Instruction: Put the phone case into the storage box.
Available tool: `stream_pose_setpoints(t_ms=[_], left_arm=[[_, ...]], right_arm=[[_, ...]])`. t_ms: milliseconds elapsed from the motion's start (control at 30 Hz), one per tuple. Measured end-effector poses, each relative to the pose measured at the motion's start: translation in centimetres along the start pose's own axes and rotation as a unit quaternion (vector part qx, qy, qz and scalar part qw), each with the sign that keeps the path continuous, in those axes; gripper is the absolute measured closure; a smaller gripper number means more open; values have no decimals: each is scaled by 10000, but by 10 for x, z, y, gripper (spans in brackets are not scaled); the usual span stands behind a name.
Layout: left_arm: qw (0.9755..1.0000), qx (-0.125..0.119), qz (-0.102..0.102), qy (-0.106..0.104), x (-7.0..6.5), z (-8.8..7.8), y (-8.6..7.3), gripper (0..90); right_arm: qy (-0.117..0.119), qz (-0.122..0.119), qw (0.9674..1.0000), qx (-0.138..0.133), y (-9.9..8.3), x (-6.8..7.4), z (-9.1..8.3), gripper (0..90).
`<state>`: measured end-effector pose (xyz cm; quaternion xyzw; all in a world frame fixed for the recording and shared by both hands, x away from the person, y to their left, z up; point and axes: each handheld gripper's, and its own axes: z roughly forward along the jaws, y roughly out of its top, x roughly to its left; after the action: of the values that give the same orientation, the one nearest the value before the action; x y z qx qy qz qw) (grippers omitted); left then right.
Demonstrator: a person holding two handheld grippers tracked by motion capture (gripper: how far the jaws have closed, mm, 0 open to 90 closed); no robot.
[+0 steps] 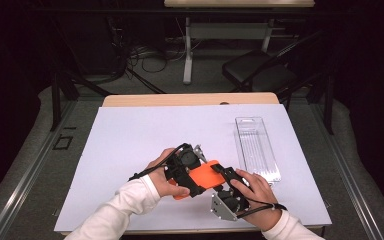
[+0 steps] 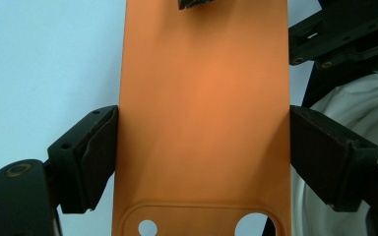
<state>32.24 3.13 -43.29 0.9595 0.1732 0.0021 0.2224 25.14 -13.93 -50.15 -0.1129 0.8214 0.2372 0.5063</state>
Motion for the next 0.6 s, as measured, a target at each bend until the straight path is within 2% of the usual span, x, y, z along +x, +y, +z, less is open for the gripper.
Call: stream_pose_setpoints(t_ms=[233,567,600], left_arm=[[10000,15,20,-18,-1,1,1,159],[10000,3,31,-71,-3,2,3,158],[10000,7,40,-70,-3,2,3,158]], right_arm=[[-22,-31,10000,-23,2,2,2,428],[-90,-261,9996,2,2,4,3,480],[-107,-364,9993,0,2,4,3,488]])
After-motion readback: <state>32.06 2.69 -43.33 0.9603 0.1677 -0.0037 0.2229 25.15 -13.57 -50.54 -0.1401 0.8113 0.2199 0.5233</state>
